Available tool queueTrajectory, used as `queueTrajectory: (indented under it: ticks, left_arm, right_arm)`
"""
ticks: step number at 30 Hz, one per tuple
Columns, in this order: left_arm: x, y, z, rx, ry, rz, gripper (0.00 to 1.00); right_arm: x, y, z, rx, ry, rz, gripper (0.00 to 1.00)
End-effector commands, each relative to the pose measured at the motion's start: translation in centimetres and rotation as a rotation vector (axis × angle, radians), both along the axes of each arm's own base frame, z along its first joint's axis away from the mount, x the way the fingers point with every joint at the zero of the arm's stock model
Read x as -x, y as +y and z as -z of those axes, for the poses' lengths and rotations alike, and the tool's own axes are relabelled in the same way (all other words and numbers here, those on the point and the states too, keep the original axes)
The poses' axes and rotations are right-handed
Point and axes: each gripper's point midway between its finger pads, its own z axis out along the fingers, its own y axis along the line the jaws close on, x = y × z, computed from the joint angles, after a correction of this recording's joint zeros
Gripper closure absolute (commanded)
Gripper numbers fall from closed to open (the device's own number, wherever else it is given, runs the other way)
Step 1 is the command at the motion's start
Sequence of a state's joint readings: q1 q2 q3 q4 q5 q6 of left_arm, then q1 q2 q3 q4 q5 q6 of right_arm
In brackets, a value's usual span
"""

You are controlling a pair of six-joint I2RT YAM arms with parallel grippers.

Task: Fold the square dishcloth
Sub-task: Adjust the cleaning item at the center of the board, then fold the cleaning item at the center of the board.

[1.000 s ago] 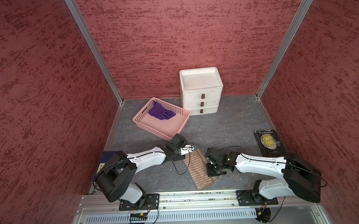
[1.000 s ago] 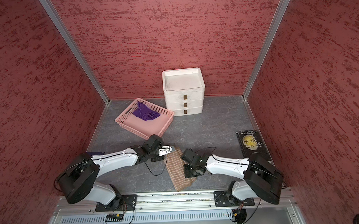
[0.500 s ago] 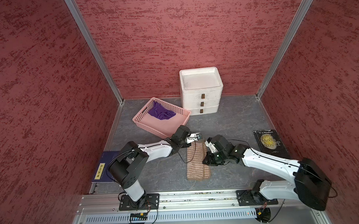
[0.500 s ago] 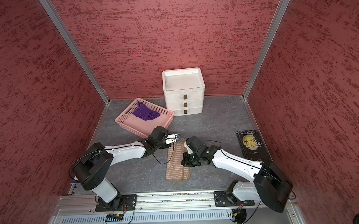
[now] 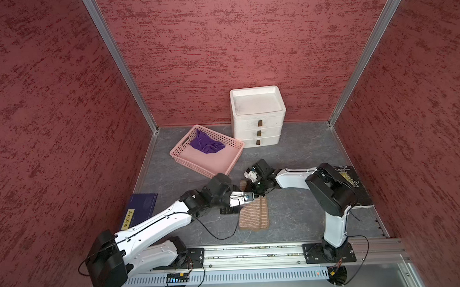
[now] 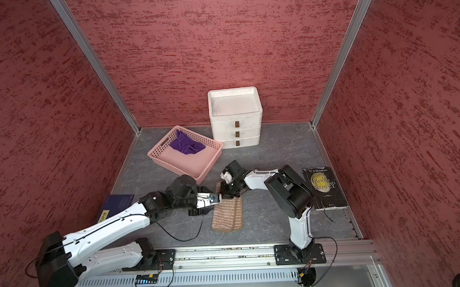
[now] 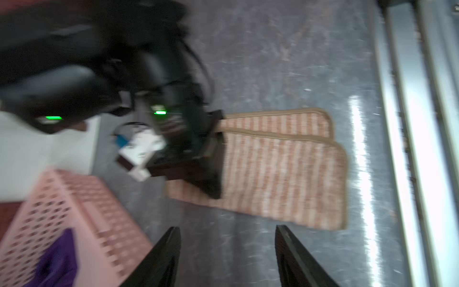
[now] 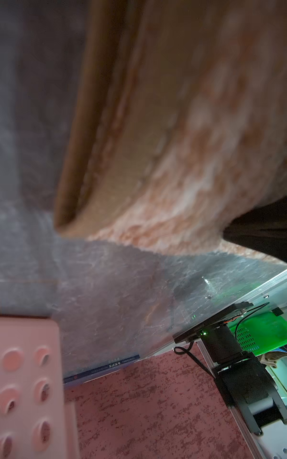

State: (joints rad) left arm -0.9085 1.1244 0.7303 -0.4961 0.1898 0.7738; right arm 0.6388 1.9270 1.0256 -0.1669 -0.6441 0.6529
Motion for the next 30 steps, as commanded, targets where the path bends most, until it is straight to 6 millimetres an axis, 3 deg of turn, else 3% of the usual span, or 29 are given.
queueTrajectory:
  ticks: [1,5,9,21,25,30]
  left_arm:
    - [4.1,0.3,4.6,-0.13,0.184,0.045,0.36]
    - [3.8,-1.9,6.6,-0.184,0.203,0.051,0.36]
    - [3.4,-3.7,7.4,-0.194,0.156,0.085,0.35]
    - [3.3,-4.1,11.1,-0.317,0.123,0.116,0.41]
    - [2.2,-3.6,12.3,-0.367,0.076,0.093,0.53]
    - [2.2,-2.6,11.6,-0.386,0.068,0.09,0.78]
  right_arm:
    - [-1.0,-2.5,3.4,0.115,-0.002,0.068,0.96]
    - [-1.0,-3.3,3.8,0.137,-0.018,0.09,0.96]
    - [-0.9,-3.6,3.6,0.14,-0.029,0.094,0.96]
    - [-1.4,-3.7,3.5,0.13,-0.06,0.116,0.95]
    - [-1.6,-2.9,1.6,0.076,-0.094,0.09,0.92]
    - [-1.4,-2.0,-4.3,-0.023,-0.187,0.049,0.88]
